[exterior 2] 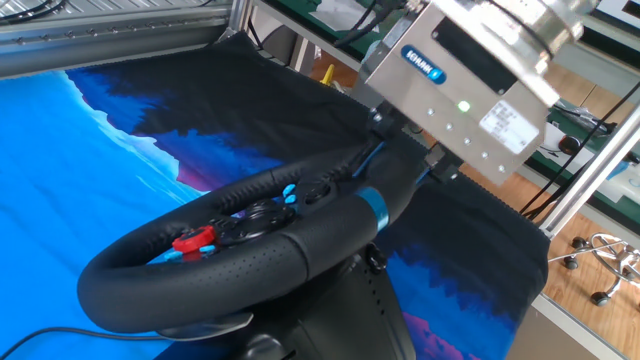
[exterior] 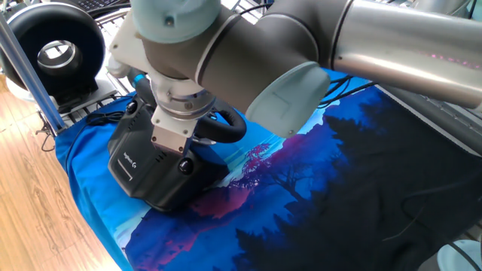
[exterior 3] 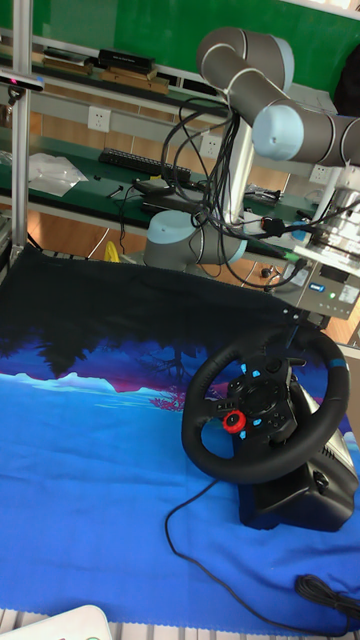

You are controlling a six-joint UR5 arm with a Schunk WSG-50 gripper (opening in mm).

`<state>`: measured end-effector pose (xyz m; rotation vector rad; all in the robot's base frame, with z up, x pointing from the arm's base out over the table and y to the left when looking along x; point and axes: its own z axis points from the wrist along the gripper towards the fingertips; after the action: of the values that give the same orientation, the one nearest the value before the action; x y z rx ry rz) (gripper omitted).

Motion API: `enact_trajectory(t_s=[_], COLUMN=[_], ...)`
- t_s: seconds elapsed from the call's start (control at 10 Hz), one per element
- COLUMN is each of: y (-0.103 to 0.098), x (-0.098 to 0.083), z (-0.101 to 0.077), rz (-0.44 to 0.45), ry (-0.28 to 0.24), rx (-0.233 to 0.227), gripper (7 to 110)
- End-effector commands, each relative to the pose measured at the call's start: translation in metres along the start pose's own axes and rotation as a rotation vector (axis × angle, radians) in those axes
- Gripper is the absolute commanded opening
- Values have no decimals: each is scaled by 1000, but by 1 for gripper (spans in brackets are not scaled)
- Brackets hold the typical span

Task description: Rotate the steering wheel 90 degrees counterclockwise

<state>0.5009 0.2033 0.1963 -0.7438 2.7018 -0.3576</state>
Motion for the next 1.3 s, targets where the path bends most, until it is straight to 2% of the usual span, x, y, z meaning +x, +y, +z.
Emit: enact_trajectory(t_s=[0.0, 0.3, 0.4, 0.5, 0.8, 1.0, 1.1, 1.2], y=[3, -1, -2, 3, -2, -6, -12, -11], x=[-1, 2, -2, -9, -8, -5, 0, 2], z=[-10, -10, -10, -10, -10, -10, -10, -10], rz=[11, 2, -26, -19, 5, 5, 10, 17], ry=[-10, 6, -11, -38, -37, -24, -2, 3], rx=[-21, -6, -1, -20, 0, 14, 39, 35], gripper=[44, 44, 44, 44, 44, 44, 44, 44])
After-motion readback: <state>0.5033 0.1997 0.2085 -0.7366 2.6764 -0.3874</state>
